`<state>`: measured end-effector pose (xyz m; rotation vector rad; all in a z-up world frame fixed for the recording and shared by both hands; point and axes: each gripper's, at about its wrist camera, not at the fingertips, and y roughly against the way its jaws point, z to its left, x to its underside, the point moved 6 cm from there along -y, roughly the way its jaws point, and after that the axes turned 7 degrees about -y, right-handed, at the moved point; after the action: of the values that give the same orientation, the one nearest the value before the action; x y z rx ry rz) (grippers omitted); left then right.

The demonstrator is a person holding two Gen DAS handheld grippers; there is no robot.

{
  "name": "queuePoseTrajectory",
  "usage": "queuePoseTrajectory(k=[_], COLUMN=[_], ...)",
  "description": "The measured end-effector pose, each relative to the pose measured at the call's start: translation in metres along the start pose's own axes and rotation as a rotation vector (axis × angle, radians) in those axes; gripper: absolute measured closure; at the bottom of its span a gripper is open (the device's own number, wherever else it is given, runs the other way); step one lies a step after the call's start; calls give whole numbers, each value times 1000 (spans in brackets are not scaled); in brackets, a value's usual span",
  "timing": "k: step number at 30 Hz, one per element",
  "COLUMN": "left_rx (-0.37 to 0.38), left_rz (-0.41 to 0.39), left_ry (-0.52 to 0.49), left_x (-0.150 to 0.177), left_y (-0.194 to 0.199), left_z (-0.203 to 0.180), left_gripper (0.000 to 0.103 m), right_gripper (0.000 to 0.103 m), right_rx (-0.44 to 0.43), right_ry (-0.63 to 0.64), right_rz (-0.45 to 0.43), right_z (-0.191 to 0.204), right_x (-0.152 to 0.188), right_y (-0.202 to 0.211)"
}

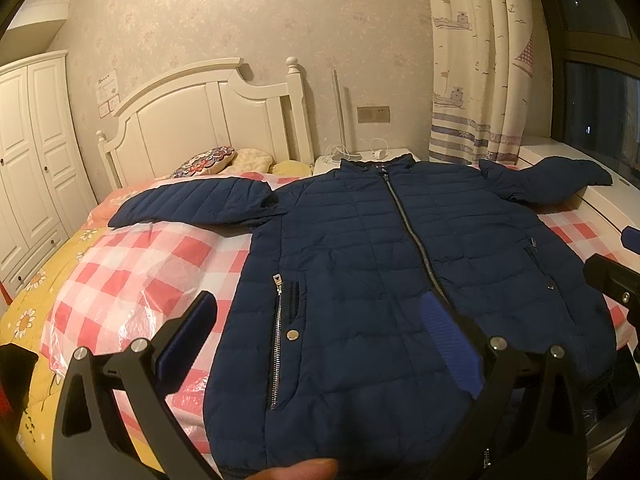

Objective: Fold large clothes

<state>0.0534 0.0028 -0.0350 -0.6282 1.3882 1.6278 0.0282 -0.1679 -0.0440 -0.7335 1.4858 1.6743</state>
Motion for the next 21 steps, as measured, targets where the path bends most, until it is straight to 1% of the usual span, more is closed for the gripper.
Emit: queuePoseTrajectory(k=[21], left_rx=[3], left_rz=[4], left_ry=[6], left_x=[2], left_y=[-1], left_z=[3], left_gripper=[2], right_gripper=[4], right_rx=[-15], right_ry=[-11], right_rz=[5], right_z=[-1], right_x=[1], right_y=[-1])
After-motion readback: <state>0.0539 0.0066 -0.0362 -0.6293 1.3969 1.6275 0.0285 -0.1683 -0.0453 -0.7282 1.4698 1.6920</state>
